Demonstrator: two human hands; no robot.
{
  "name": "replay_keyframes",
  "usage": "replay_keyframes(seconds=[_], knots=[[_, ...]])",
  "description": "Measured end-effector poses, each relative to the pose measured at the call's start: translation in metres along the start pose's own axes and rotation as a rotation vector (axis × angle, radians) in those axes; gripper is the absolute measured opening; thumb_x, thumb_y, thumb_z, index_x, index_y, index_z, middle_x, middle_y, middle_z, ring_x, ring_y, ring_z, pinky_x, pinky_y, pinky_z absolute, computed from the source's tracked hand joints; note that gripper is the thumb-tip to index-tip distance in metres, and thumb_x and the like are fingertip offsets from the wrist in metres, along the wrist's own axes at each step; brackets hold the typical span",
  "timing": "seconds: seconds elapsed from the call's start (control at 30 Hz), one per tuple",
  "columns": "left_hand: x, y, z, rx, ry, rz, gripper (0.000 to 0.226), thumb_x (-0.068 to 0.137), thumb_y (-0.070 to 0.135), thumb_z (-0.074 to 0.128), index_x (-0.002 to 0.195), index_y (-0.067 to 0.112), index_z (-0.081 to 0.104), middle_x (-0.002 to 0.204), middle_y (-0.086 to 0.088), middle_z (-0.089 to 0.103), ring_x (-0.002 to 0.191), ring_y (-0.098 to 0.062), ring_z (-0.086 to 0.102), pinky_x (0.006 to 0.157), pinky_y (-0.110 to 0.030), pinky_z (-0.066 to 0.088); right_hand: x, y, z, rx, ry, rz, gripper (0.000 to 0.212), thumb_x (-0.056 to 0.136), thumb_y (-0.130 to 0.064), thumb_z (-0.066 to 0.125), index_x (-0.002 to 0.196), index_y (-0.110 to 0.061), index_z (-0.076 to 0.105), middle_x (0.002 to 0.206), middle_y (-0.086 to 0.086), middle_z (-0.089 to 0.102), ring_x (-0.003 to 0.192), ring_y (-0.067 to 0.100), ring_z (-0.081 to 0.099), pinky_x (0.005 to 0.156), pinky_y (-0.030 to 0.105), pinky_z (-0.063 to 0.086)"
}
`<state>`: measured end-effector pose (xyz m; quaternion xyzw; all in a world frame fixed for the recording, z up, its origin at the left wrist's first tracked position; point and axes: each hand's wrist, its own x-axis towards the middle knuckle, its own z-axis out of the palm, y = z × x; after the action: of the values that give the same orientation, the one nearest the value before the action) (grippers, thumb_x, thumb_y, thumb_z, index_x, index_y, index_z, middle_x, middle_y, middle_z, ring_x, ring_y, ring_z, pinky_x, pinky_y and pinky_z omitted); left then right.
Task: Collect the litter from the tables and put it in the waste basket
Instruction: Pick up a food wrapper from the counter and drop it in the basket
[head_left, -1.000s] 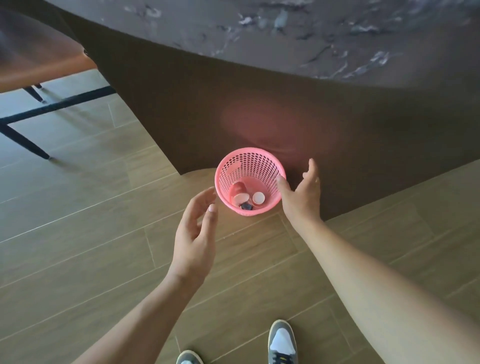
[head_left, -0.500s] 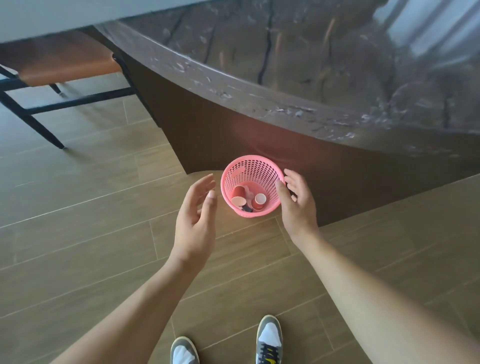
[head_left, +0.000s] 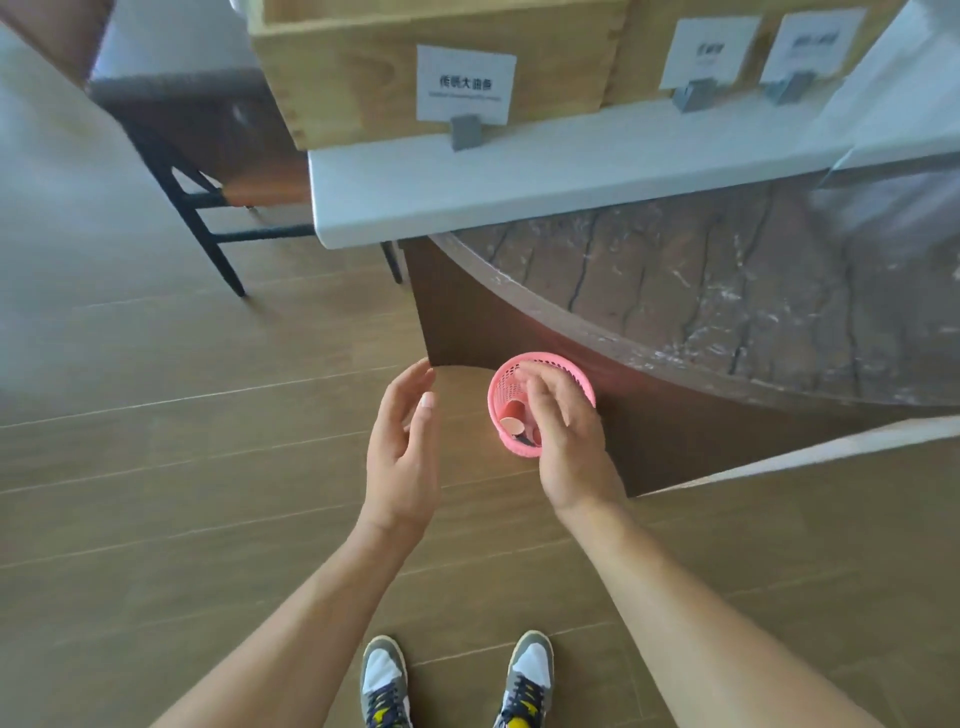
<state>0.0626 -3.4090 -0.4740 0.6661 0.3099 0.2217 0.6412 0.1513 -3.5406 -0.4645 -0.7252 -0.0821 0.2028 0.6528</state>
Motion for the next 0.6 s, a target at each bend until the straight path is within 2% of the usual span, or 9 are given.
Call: replay_keyframes(seconds=[0.07,0.13,0.23,0.3,0.47,0.6], knots=[[-0.009,0.025,-0.016,-0.007,0.043,0.016,0.039,0.103,0.037,0.047,0.139,0.029,0.06,0.14,0.008,0.066,0.134,-0.002,0.058,0.117,-0.05,0.046,-0.012,-0.025,0.011,0.022,-0.045,-0.009,0.045,0.096,-0.052,0.049,0.128,-0.027,0.068,0.115,-0.033,0.068,0.112,-0.016,0.059,0.097,0.015,0.05],[-0.017,0.05,-0.033,-0.015,0.081,0.028,0.04,0.103,0.04,0.048,0.139,0.031,0.06,0.14,0.008,0.066,0.134,-0.002,0.058,0.118,-0.051,0.045,-0.023,-0.048,0.024,0.043,-0.057,-0.039,0.043,0.097,-0.05,0.05,0.127,-0.026,0.069,0.119,-0.023,0.07,0.115,-0.011,0.061,0.101,0.026,0.052],[-0.031,0.084,-0.062,-0.02,0.141,0.052,0.043,0.098,0.05,0.048,0.137,0.038,0.06,0.139,0.01,0.066,0.134,-0.003,0.058,0.118,-0.052,0.045,-0.04,-0.079,0.045,0.058,-0.07,-0.099,0.031,0.098,-0.047,0.052,0.119,-0.031,0.07,0.121,-0.01,0.072,0.118,-0.001,0.065,0.096,0.014,0.048],[-0.04,0.103,-0.085,-0.026,0.176,0.065,0.042,0.097,0.051,0.048,0.137,0.04,0.06,0.138,0.015,0.066,0.135,-0.003,0.057,0.118,-0.053,0.045,-0.051,-0.1,0.056,0.073,-0.104,-0.114,0.027,0.1,-0.046,0.052,0.117,-0.034,0.069,0.12,-0.01,0.073,0.12,0.003,0.066,0.097,0.013,0.047],[-0.068,0.146,-0.149,-0.032,0.234,0.091,0.041,0.099,0.052,0.048,0.136,0.039,0.061,0.137,0.017,0.067,0.135,-0.009,0.059,0.116,-0.055,0.047,-0.089,-0.155,0.088,0.079,-0.164,-0.119,0.041,0.101,-0.047,0.05,0.126,-0.021,0.069,0.121,-0.007,0.073,0.119,0.005,0.067,0.108,0.031,0.052],[-0.087,0.179,-0.203,-0.044,0.285,0.112,0.045,0.098,0.053,0.047,0.137,0.037,0.062,0.137,0.014,0.067,0.134,-0.007,0.06,0.115,-0.052,0.049,-0.123,-0.198,0.136,0.076,-0.206,-0.155,0.044,0.101,-0.046,0.049,0.125,-0.016,0.069,0.118,-0.001,0.073,0.115,0.014,0.068,0.109,0.044,0.053]])
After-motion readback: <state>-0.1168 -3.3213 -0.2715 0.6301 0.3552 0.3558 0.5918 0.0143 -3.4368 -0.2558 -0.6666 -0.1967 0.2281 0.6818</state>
